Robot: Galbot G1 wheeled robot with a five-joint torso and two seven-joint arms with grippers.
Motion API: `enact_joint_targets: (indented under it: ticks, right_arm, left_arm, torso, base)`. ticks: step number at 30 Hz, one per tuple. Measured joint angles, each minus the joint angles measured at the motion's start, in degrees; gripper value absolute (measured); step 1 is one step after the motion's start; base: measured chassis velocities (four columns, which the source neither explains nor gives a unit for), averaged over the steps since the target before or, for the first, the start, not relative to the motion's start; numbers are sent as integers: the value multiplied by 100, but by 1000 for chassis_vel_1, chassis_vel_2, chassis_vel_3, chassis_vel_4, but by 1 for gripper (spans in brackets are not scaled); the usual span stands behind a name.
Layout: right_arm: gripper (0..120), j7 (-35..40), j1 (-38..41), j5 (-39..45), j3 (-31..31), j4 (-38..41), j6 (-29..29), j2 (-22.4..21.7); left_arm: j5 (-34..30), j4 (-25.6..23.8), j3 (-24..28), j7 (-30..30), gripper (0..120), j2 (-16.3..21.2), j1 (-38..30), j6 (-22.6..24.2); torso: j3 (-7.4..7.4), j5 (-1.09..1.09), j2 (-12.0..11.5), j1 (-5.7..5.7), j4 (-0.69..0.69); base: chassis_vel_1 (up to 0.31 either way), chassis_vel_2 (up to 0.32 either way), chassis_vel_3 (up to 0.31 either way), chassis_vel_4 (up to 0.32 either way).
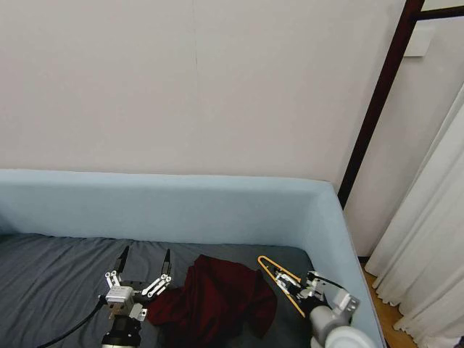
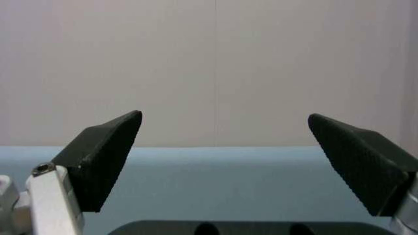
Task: Pick up the clothes from the sofa and hang them on the clothes hanger.
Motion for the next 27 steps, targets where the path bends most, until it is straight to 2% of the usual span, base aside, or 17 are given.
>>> enact_joint_targets:
  ticks: [8,13,16,20,22,24,27]
  right_arm:
    - [100,481,665,-15,-365,-1242,-390,943]
    - [100,539,825,-162,-442,-1763,-610,1200]
    - [100,300,908,-511,-542,-2249,-671,1344]
    - [100,178,948,-660,-577,-2479,-682,1411]
    - [100,-5,972,-866,-553,-2887,-650,1592]
    - [100,-50,954,-923,-516,-2966,-631,1676]
    - [90,-70,927,-981,-459,-3033,-631,1802]
  left_arm:
    - [-6,-251,25,-18,100,-136,170,71]
    - [10,-408,-16,-23,100,-145,284,60]
    - [20,-513,-62,-29,100,-159,360,24]
    - [46,-521,-71,-34,100,-184,395,-15]
    - [75,-507,-69,-42,100,-204,436,-66]
    - [85,-488,-74,-42,100,-204,442,-74]
    - [102,-453,-75,-43,100,-210,444,-94]
  torso:
    - [0,-1,0,0,1]
    - [0,-1,0,0,0]
    - [0,0,0,0,0]
    - [0,0,0,0,0]
    - [-1,1,0,0,0]
    - [-1,0,0,0,0]
    - [-1,1,0,0,0]
  base:
    - [0,0,0,0]
    - [0,0,0,0]
    - [0,0,0,0]
    - [0,0,0,0]
    - [0,0,0,0]
    - [0,0,0,0]
    - [0,0,0,0]
